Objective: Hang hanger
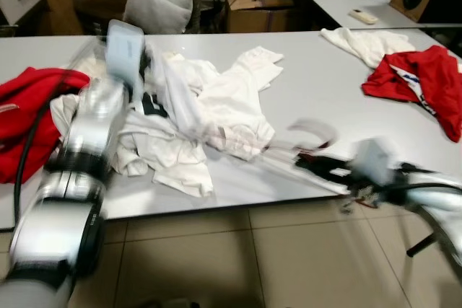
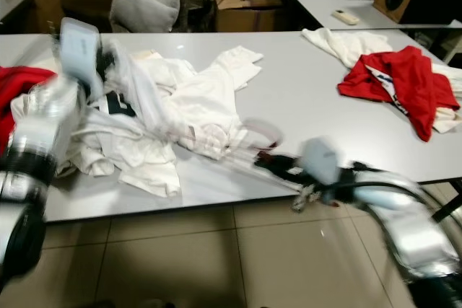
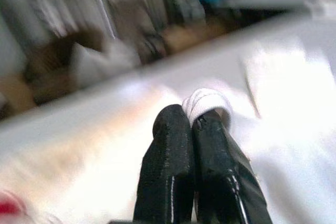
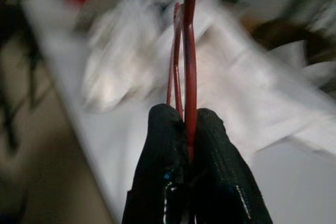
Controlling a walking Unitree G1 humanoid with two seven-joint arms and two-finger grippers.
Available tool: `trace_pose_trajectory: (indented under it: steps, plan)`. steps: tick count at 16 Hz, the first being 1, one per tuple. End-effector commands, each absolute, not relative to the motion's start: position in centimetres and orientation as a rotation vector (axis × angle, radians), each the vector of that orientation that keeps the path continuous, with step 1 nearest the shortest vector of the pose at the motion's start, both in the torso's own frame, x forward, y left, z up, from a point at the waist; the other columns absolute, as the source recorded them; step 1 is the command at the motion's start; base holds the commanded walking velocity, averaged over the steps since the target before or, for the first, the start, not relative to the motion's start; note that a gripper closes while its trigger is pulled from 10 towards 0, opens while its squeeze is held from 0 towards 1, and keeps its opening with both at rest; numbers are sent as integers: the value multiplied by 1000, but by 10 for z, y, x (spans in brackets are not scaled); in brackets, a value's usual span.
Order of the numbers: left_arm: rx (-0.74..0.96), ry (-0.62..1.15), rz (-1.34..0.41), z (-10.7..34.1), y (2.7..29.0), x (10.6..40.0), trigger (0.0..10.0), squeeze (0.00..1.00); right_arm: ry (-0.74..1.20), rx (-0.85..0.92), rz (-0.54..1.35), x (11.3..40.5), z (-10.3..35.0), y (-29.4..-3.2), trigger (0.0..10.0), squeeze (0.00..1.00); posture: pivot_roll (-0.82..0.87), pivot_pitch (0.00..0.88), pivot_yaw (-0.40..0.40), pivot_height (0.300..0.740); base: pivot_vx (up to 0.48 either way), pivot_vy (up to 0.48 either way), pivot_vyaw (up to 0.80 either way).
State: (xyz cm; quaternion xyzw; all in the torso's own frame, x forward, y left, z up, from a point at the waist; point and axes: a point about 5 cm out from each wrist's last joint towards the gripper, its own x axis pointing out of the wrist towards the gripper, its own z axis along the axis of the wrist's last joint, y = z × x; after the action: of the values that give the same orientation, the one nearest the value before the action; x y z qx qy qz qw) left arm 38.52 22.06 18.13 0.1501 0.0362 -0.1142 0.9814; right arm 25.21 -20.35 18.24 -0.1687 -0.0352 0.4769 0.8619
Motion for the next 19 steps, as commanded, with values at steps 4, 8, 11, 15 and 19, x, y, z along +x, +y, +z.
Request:
trace_pose_trajectory:
  steps: [4, 8, 11, 15, 19]
  plan:
    - [357, 151, -546, 178, 221, 352, 10000, 1000, -188, -141, 829, 249, 219, -210, 10000, 0, -95, 0, 11, 727, 0, 0, 0]
    - [302, 298, -721, 195, 240, 293, 10000, 1000, -119, -102, 695, 254, 204, -195, 10000, 0, -60, 0, 2, 727, 0, 0, 0]
    - [205, 221, -736, 221, 248, 276, 10000, 1000, -100, -41, 597, 256, 201, -193, 10000, 0, -51, 0, -15, 727, 0, 0, 0]
    - [-11, 17, -641, 236, 229, 279, 10000, 1000, -81, 10, 537, 255, 195, -186, 10000, 0, -53, 0, -30, 727, 0, 0, 0]
    - [-176, 6, -437, 215, 212, 292, 10000, 1000, -57, 14, 452, 256, 189, -185, 10000, 0, -75, 0, -3, 727, 0, 0, 0]
